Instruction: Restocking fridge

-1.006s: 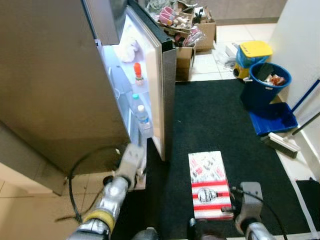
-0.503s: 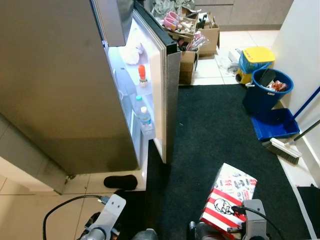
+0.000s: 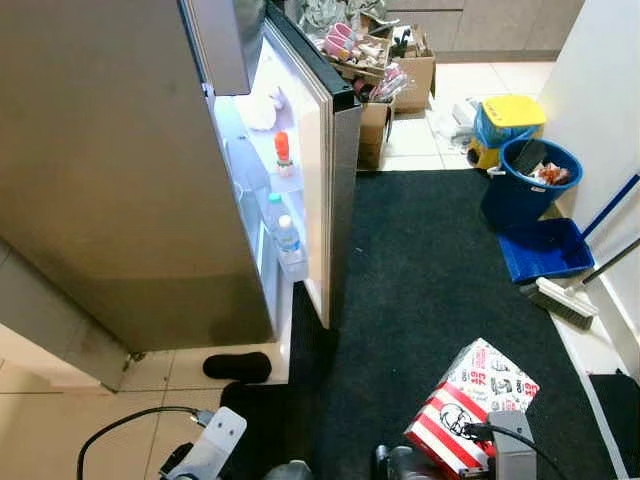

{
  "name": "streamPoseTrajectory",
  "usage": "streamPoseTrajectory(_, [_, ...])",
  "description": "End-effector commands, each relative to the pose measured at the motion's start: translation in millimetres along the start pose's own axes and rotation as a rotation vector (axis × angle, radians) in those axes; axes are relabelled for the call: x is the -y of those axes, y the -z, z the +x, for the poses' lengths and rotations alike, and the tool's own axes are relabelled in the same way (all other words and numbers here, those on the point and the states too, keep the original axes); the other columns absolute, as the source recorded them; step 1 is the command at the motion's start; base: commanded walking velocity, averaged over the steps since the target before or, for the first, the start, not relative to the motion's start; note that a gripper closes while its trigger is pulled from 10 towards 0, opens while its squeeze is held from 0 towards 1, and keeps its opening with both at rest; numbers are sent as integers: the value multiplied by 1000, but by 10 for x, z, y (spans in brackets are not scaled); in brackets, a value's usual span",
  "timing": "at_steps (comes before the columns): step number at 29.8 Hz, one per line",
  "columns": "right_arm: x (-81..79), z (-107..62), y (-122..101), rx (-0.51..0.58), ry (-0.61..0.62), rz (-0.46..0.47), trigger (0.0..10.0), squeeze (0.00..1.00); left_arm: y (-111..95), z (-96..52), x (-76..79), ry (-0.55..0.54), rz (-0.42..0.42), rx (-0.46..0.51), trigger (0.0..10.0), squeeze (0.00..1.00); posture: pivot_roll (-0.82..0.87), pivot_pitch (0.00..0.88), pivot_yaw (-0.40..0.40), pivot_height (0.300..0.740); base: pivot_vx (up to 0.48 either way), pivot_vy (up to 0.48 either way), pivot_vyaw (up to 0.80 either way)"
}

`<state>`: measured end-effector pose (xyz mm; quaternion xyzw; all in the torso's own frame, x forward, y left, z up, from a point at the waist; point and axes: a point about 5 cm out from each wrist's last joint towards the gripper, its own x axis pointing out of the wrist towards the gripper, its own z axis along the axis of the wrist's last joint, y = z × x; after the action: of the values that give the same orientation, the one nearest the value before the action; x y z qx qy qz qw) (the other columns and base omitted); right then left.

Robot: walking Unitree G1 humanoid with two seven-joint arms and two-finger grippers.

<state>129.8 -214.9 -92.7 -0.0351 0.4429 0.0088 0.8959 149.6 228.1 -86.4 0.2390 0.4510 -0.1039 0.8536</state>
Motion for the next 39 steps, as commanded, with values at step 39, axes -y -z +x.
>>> streamPoseTrajectory(39, [-102, -42, 195, -69, -30, -9, 10000, 0, 59, -6, -52, -41, -56, -37, 10000, 0, -71, 133, 3, 740, 0, -195, 0])
